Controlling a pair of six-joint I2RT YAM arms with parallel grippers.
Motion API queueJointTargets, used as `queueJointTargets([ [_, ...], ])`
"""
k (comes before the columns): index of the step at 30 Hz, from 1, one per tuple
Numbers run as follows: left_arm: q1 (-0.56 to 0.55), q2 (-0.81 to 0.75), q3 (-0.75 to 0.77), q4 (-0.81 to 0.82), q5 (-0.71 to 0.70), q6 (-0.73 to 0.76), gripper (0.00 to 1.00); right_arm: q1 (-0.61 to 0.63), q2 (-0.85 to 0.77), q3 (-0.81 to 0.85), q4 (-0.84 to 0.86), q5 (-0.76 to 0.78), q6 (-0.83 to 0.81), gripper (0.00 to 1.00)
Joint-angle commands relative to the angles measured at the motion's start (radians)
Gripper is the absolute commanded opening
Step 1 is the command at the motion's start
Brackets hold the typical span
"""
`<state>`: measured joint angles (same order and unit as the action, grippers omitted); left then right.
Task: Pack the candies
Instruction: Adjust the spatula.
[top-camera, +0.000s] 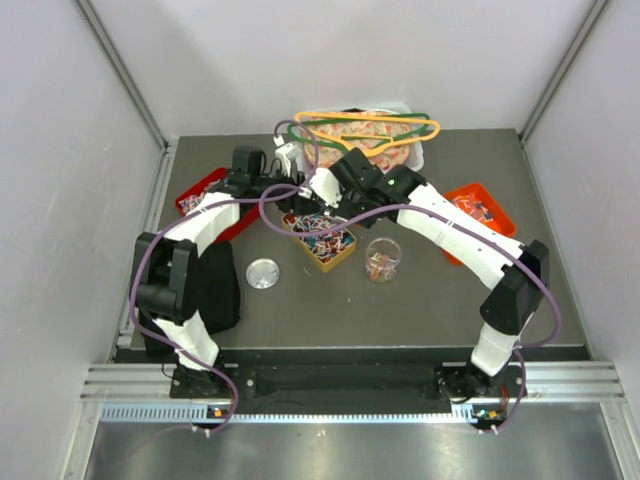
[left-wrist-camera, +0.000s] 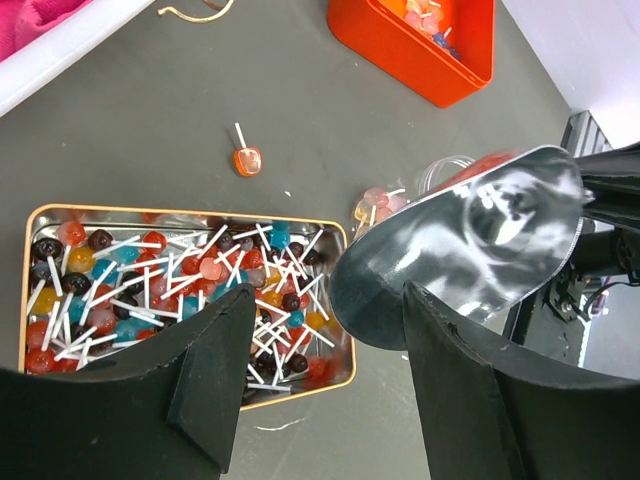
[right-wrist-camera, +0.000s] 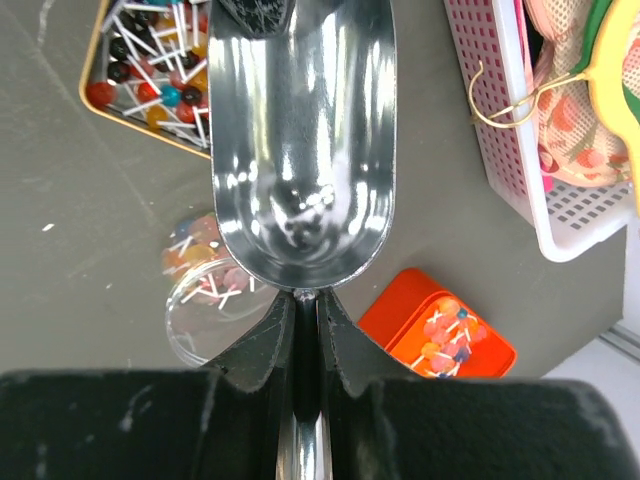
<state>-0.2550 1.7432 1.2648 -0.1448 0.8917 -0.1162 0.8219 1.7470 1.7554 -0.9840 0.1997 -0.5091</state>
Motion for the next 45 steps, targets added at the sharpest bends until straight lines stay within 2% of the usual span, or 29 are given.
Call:
queueJointTargets([
  [1,-0.02,0.004,-0.001,-0.036,-0.016,0.046,0.65,0.013,-0.078,0.099,0.025,-0.085,0.03,0.0],
  [17,-0.043,0.019,-0.001,-0.03,-0.045,0.043,0.65,0.016,-0.104,0.085,0.027,-0.075,0.017,0.0],
  [23,0.016,0.016,0.068,0.053,-0.132,-0.019,0.75,0.029,-0.106,0.027,0.007,-0.097,-0.006,0.0],
  [28,0.065,0.073,0.191,-0.053,-0.212,0.093,0.76,0.037,-0.103,0.026,-0.012,-0.097,-0.016,0.0],
  [33,0.068,0.11,0.136,-0.084,-0.273,0.237,0.73,0.045,-0.096,0.016,-0.025,-0.109,-0.022,0.0],
  [45,0.076,0.167,0.088,-0.081,-0.365,0.348,0.66,0.071,-0.004,0.012,-0.019,-0.04,-0.052,0.0],
])
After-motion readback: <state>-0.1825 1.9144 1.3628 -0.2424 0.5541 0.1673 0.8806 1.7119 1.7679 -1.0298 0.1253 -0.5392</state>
